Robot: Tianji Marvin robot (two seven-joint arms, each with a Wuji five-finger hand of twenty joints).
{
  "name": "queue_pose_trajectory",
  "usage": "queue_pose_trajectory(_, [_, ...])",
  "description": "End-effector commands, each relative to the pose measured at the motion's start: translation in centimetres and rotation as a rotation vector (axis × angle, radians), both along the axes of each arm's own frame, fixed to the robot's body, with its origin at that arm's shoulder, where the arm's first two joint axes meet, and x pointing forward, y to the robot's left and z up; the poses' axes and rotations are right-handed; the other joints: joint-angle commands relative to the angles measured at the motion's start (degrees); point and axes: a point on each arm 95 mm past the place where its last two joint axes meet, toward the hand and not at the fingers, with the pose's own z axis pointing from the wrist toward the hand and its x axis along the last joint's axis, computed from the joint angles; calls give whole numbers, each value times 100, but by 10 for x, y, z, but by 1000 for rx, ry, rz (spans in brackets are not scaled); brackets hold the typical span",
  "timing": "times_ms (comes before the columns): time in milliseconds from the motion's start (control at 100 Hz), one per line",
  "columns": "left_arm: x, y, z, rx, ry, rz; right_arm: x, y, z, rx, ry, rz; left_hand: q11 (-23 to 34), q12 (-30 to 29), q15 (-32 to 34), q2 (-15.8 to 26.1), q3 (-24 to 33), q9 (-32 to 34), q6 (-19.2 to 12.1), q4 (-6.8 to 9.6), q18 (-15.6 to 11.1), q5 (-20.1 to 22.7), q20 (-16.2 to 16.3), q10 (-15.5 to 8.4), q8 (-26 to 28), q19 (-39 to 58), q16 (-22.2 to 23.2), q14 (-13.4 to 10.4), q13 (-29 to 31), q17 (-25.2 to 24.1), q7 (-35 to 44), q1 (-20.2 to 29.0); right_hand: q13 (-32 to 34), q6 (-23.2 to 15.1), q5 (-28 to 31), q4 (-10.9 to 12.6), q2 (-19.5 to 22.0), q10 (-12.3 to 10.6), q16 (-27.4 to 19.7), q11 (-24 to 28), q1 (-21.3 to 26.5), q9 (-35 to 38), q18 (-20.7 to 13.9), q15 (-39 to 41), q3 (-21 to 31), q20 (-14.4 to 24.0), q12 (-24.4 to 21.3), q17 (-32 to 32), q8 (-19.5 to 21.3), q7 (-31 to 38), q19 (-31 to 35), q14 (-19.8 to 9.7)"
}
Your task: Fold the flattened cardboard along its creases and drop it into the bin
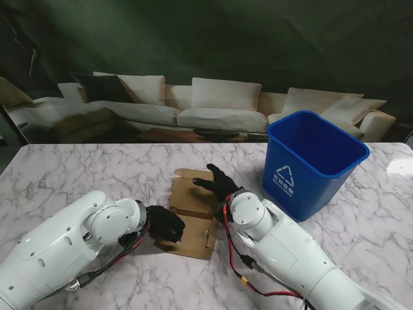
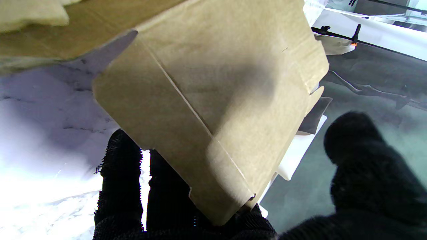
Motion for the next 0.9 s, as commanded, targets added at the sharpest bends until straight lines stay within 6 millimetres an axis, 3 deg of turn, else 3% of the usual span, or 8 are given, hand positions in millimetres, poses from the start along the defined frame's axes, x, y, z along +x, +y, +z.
queue_pose_trajectory(0, [-19,11,-40,64,118,12,-2,3,2,1,-6,13,-1,-62,-350,41,-112,-49,-433,-119,-66,92,104,8,-170,155,-268,-967,125,-16,-185,249,245,-78,202,-117,-363,-337,191,519,51,388,99,196,174,107,550,42,12,745,180,-294])
queue_pose_trajectory(50, [-19,11,-40,64,118,11,-1,3,3,-4,-11,13,0,-61,-348,42,-110,-46,-426,-118,-62,93,103,5,-170,156,-267,-961,128,-20,-185,252,388,-104,366,-87,-448,-491,260,754,510,614,136,242,321,78,860,106,-227,1471,176,-426])
queue_pose_trajectory(200, [-19,11,-40,65,118,11,-1,2,6,-9,-30,11,1,-61,-348,49,-110,-49,-429,-118,-65,94,100,7,-170,161,-266,-966,125,-21,-184,248,899,-584,1391,-207,-487,-858,383,1216,1192,1454,245,542,1480,-18,1351,238,161,2828,119,-778])
queue_pose_trajectory(250, [-19,11,-40,65,118,11,-1,1,6,-6,-35,12,0,-61,-349,49,-110,-51,-428,-117,-67,93,97,7,-171,160,-266,-969,123,-24,-185,249,1014,-945,1765,-410,-414,-918,382,1273,1488,1716,263,567,1586,-47,1426,267,401,3234,108,-809])
queue_pose_trajectory(310, [-19,11,-40,65,118,10,-2,0,7,2,-48,8,-2,-62,-351,56,-111,-56,-432,-118,-68,92,95,5,-170,160,-267,-967,118,-24,-185,245,1033,-1857,1935,-694,-385,-877,402,1234,1949,1886,300,541,1335,-96,1531,278,16,4633,77,-748])
queue_pose_trajectory(370, [-19,11,-40,66,117,10,-4,-1,8,20,-50,4,-1,-62,-353,57,-110,-53,-430,-116,-68,89,93,2,-172,160,-268,-969,118,-24,-187,245,816,-2518,2313,-730,-218,-806,350,1044,2196,1837,327,255,1211,-121,1516,200,197,5227,-5,-568])
queue_pose_trajectory(510, [-18,11,-40,67,114,9,-10,-7,14,62,-45,15,-3,-64,-360,69,-111,-54,-430,-116,-67,86,86,6,-174,151,-273,-972,113,-30,-189,236,221,-2770,2972,-711,-31,-680,333,230,2553,1567,222,-692,1314,66,1410,65,508,5488,43,-371])
queue_pose_trajectory(890, [-13,11,-34,52,81,8,-30,-27,15,4,-109,85,2,-59,-378,82,-110,-2,-444,-111,-63,94,63,85,-164,116,-291,-973,135,-37,-183,225,-5,-2695,3072,-816,-23,-621,361,14,2538,1759,187,-1322,1811,186,1156,33,843,5497,21,-431])
